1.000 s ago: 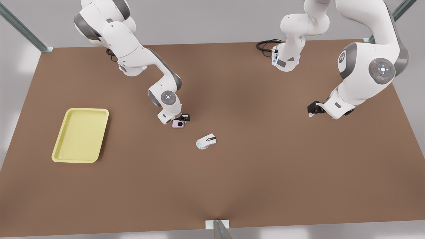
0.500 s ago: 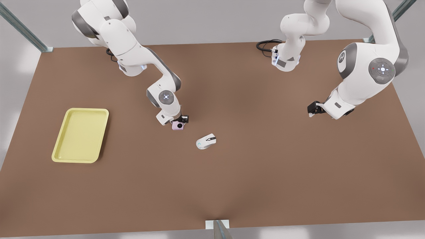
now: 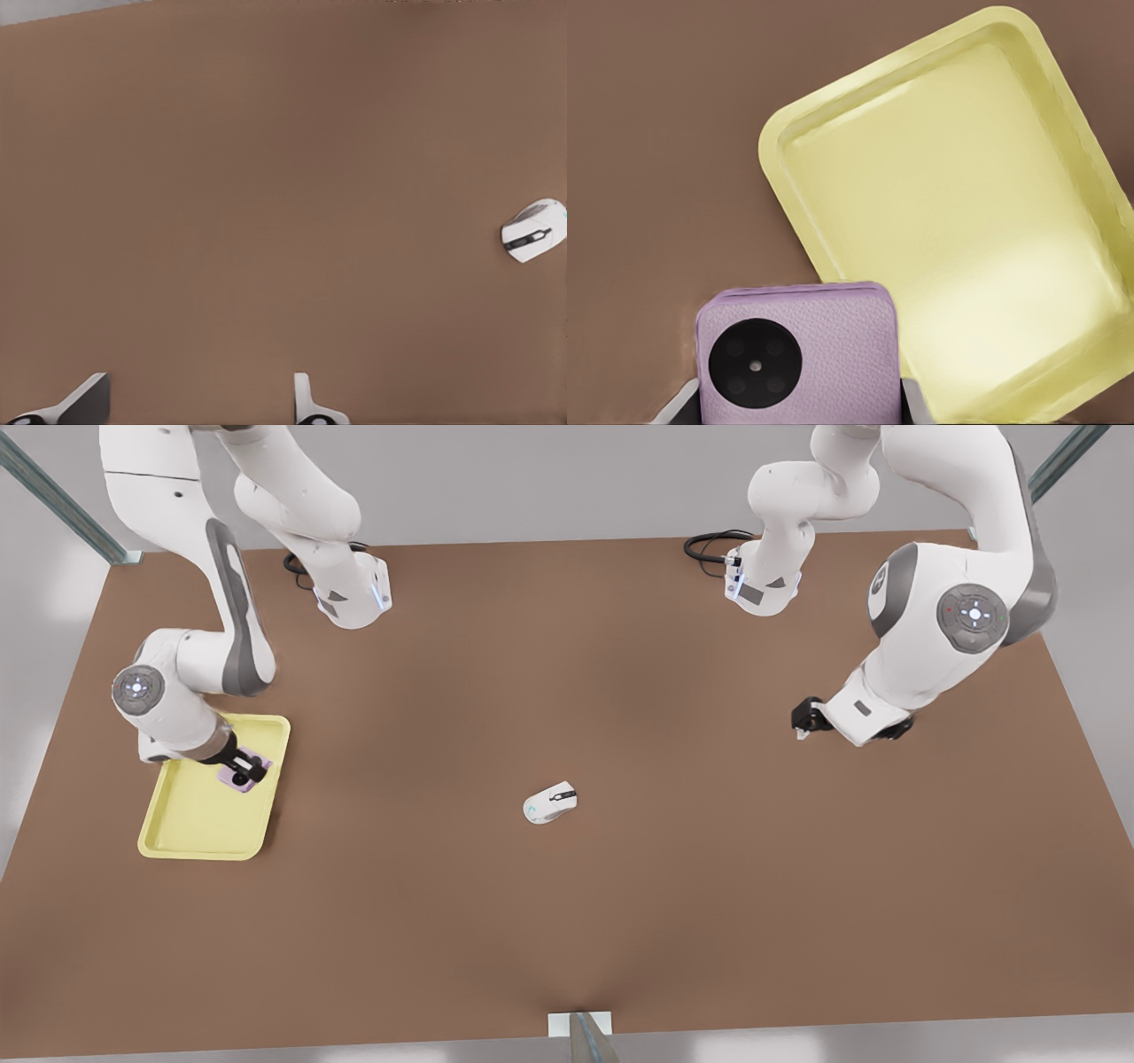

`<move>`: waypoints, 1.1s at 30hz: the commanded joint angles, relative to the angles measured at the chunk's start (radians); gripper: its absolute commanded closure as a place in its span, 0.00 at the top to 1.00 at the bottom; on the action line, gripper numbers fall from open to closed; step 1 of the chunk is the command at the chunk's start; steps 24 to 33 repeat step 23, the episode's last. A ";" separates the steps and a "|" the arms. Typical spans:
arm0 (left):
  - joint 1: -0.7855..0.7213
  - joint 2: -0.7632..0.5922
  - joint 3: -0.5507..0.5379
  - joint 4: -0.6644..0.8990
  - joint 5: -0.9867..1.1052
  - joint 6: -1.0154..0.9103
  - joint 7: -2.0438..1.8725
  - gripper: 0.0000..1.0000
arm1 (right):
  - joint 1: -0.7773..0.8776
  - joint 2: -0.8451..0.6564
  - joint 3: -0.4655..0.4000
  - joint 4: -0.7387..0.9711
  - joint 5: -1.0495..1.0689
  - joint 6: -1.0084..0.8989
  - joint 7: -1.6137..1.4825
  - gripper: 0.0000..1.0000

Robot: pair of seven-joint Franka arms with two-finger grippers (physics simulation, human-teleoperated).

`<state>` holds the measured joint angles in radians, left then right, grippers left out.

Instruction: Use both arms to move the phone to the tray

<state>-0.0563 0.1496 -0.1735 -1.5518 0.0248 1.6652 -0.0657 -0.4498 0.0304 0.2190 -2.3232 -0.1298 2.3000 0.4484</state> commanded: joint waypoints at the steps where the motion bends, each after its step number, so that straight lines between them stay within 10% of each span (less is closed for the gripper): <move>1: 0.015 0.030 -0.001 0.035 0.006 -0.010 -0.052 1.00 | -0.099 -0.006 -0.001 -0.044 0.001 -0.065 -0.867 0.77; 14: 0.015 0.039 0.000 0.033 0.004 -0.019 -0.077 1.00 | -0.184 0.244 0.008 0.039 -0.001 0.272 -1.014 1.00; 19: 0.015 0.039 0.000 0.033 0.004 -0.019 -0.077 1.00 | -0.174 0.192 0.465 0.656 -0.027 -0.574 -0.398 1.00; 33: 0.015 0.039 0.000 0.033 0.004 -0.019 -0.077 1.00 | -0.174 0.191 0.474 0.762 -0.024 -0.694 -0.393 1.00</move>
